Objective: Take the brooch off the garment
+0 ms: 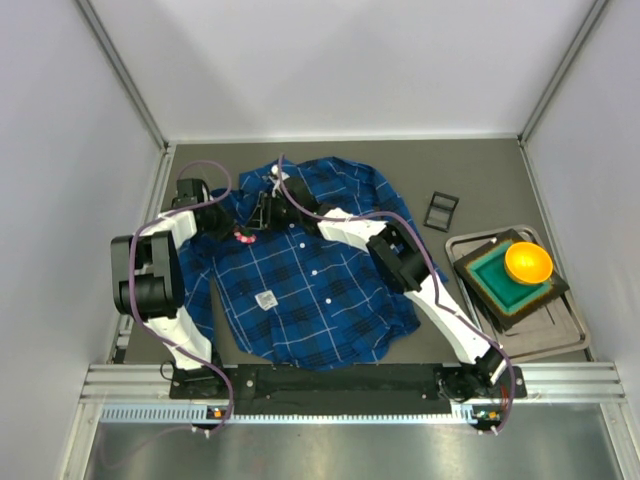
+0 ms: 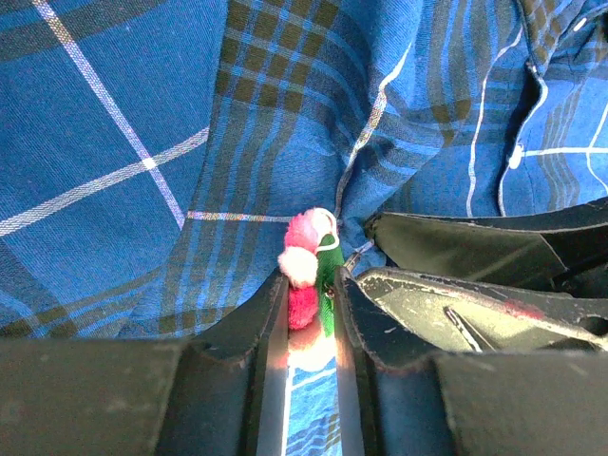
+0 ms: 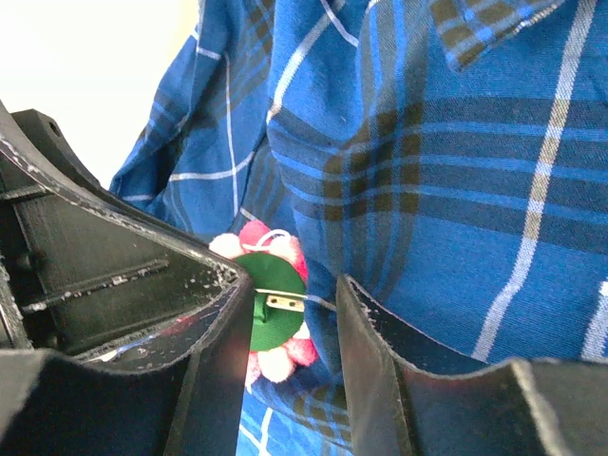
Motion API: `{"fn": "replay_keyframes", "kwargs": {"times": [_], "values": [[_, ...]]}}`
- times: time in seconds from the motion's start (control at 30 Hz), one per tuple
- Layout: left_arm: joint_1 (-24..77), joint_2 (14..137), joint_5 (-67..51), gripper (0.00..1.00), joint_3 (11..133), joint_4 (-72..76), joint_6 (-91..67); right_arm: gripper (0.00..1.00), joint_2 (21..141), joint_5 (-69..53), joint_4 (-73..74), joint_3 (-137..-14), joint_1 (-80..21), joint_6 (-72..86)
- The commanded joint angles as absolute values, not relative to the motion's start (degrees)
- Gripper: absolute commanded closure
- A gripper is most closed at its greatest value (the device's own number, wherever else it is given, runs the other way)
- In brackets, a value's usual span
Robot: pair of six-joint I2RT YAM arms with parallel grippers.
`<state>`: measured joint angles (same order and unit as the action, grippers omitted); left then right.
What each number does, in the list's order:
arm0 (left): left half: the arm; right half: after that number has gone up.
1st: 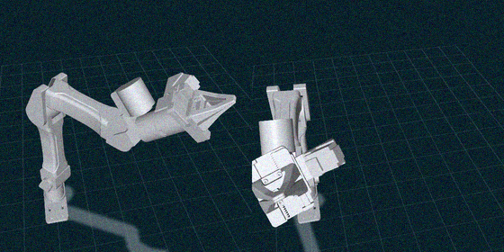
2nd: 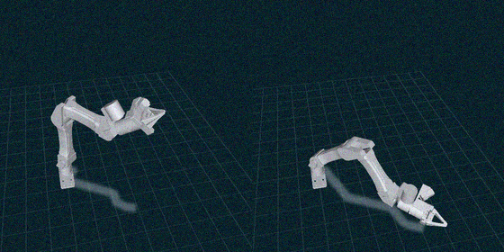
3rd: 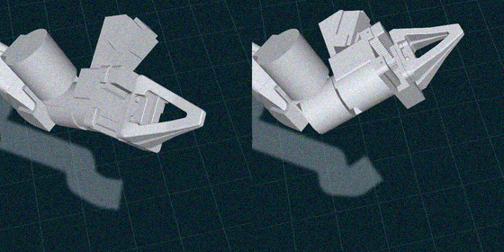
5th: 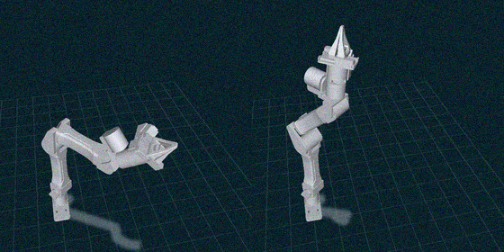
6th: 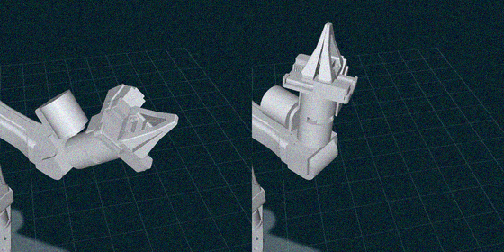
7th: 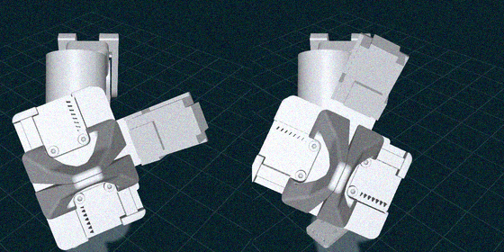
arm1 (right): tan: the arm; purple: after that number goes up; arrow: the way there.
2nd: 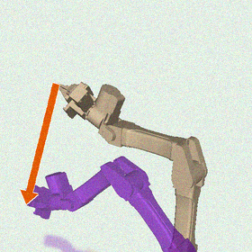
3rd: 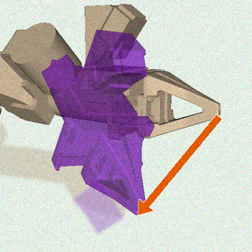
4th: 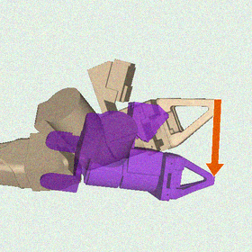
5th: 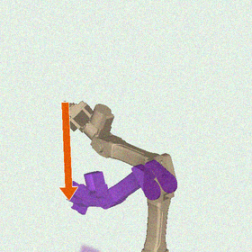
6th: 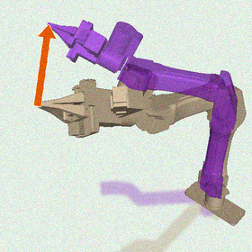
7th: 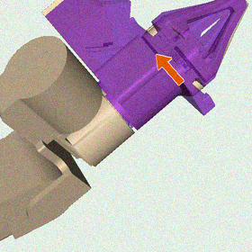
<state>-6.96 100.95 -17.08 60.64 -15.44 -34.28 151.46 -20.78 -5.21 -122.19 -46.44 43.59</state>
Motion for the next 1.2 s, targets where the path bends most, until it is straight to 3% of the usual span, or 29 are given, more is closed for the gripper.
{"fn": "replay_keyframes", "kwargs": {"times": [0.0, 0.37, 0.6, 0.8, 1.17], "values": [[-6.8, 101.2, -17.0, 0.89, 60.6, -15.3, -32.3, 0.59, 146.4, -23.6, -8.3, -119.1, -44.7, 46.1], [-6.3, 99.5, -18.9, 1.0, 57.8, -12.0, -30.9, 0.68, 144.1, -26.2, -13.9, -114.2, -43.9, 51.2], [-5.3, 98.8, -17.9, 1.0, 57.3, -11.5, -29.8, 0.72, 146.2, -22.2, -7.2, -118.7, -46.1, 41.1], [-2.2, 96.4, -13.7, 1.0, 54.8, -8.5, -26.5, 0.76, 146.1, -22.2, -5.1, -120.2, -46.1, 43.0], [-0.2, 94.5, -9.6, 1.0, 51.8, -4.3, -25.2, 0.72, 147.6, -23.6, -4.4, -121.4, -46.1, 47.5]]}}
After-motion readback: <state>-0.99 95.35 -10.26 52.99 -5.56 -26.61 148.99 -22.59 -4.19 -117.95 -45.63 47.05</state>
